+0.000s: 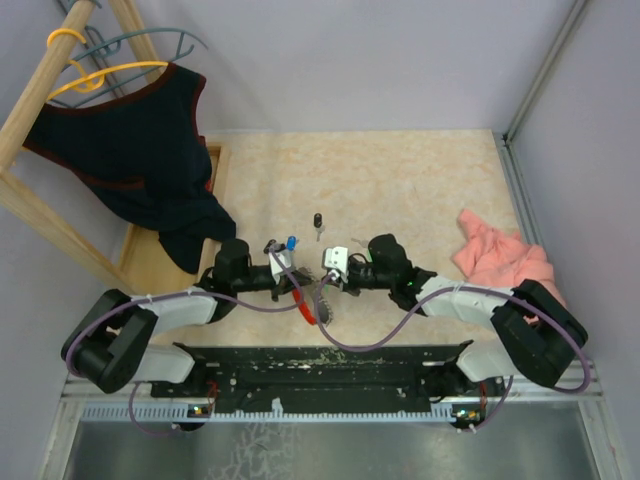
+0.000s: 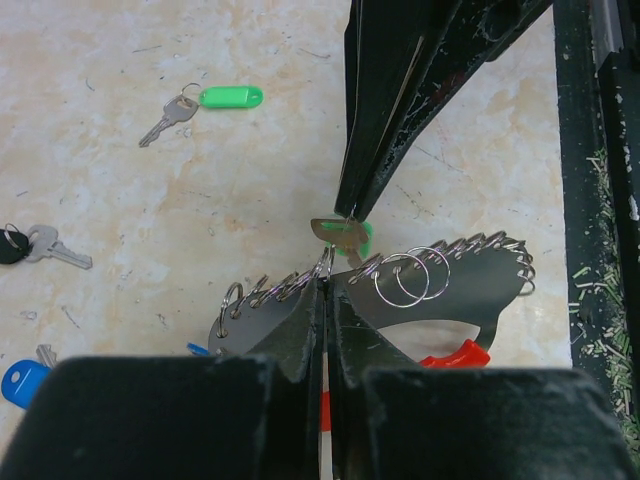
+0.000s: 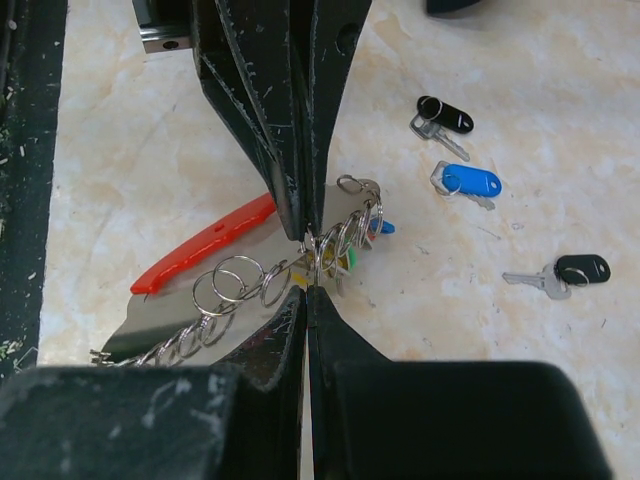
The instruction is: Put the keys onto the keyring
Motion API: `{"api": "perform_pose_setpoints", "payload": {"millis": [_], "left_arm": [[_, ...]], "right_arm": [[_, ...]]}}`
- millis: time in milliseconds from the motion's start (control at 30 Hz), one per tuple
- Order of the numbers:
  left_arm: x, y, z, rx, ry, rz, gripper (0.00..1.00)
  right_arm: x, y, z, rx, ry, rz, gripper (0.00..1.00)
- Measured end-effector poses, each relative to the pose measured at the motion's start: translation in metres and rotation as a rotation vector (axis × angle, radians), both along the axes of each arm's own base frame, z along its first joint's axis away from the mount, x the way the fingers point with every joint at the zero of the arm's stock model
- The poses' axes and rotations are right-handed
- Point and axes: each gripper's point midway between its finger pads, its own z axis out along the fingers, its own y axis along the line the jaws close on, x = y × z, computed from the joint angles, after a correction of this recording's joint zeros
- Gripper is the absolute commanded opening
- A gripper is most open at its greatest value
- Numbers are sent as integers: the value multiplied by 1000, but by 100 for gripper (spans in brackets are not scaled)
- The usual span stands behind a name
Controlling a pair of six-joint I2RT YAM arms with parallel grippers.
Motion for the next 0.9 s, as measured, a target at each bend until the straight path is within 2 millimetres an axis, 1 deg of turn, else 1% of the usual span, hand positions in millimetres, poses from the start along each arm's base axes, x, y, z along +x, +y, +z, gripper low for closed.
{"api": "perform_pose_setpoints", "payload": {"millis": [433, 900], "left_arm": [[-2, -2, 1, -3, 1, -17, 2], [-2, -2, 1, -3, 1, -19, 2]], "right_arm": [[3, 3, 5, 34, -11, 18, 0], [2, 3, 2, 30, 5, 19, 0]]}}
